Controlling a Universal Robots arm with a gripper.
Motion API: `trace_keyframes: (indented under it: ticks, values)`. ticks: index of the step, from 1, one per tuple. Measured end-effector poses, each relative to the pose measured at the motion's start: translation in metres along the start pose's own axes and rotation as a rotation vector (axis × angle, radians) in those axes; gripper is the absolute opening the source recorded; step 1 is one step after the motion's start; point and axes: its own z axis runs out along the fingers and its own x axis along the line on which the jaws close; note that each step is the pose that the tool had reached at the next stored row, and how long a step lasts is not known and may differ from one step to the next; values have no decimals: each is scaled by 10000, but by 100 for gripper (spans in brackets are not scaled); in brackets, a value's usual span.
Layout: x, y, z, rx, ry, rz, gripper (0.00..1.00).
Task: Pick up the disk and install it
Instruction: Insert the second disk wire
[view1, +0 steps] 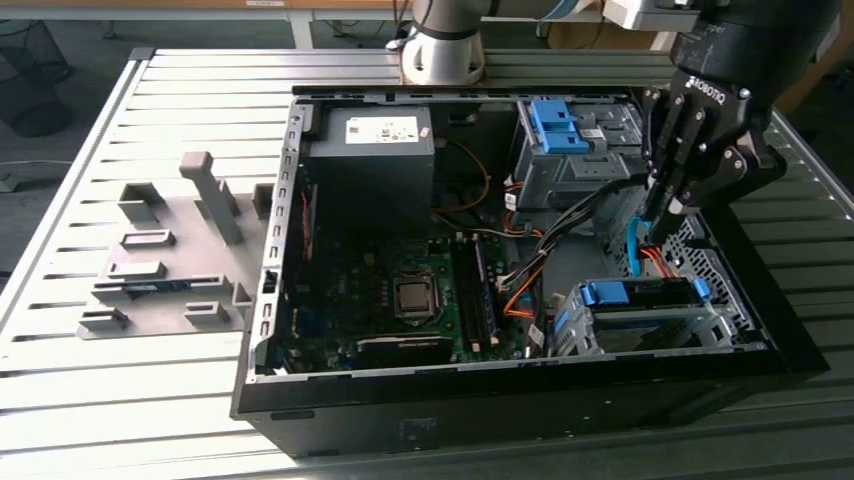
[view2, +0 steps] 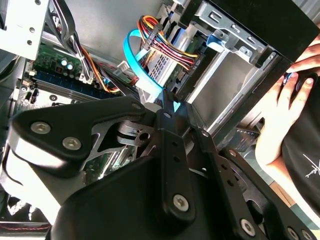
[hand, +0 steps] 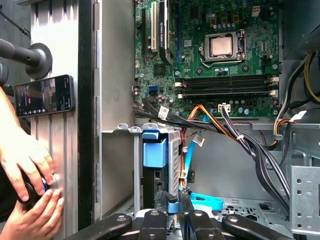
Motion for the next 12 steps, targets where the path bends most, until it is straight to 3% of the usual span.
trace_keyframes:
  ticks: [12]
  values:
    - [13,-2,69,1,49,1,24]
